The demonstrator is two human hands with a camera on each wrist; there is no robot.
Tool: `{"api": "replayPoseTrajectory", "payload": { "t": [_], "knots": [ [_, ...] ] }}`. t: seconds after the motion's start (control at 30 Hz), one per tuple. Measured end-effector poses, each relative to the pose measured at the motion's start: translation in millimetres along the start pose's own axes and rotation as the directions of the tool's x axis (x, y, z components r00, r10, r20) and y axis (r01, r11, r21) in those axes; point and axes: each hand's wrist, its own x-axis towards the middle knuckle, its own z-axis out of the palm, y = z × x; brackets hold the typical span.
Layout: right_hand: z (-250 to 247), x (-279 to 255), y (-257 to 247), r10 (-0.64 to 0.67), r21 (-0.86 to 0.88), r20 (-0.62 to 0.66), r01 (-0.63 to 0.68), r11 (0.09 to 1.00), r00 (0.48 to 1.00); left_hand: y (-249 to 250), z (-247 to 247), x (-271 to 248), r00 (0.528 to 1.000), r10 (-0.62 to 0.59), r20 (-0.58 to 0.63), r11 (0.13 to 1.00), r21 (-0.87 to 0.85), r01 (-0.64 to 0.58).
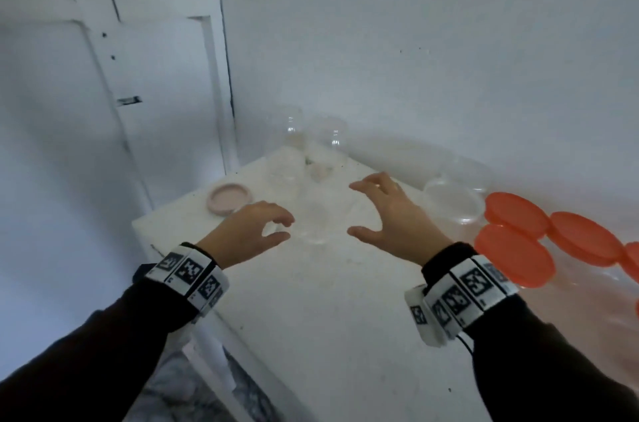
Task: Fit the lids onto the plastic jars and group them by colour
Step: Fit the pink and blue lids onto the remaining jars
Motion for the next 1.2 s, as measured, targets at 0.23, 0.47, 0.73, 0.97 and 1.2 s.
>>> {"api": "replayPoseTrajectory", "payload": {
  "t": [0.23,0.47,0.73,0.97,1.2],
  "knots": [
    [27,56,-17,0.174,-0.002,0.049,-0.174,0.985,0.984,-58,-10,18,0.976,-0.095,0.195,0.986,0.157,0.064],
    [41,68,-21,0.263,-0.04,0.024,-0.262,0.964,0.965,-69,-2,46,0.858,-0.148,0.493,0.946,0.324,-0.023],
    [26,42,-12,0.257,0.006,-0.038,-0.257,0.967,0.966,-78,-5,50,0.817,-0.103,0.567,0.936,0.333,-0.114],
    [12,18,-1,0.297,0.074,-0.183,-0.288,0.955,0.937,-77,-6,33,0.761,-0.026,0.649,0.947,0.261,-0.19],
    [17,5,6,0.316,0.124,-0.234,-0.294,0.948,0.919,-65,-7,33,0.753,-0.066,0.655,0.949,0.275,-0.156]
  ]
}}
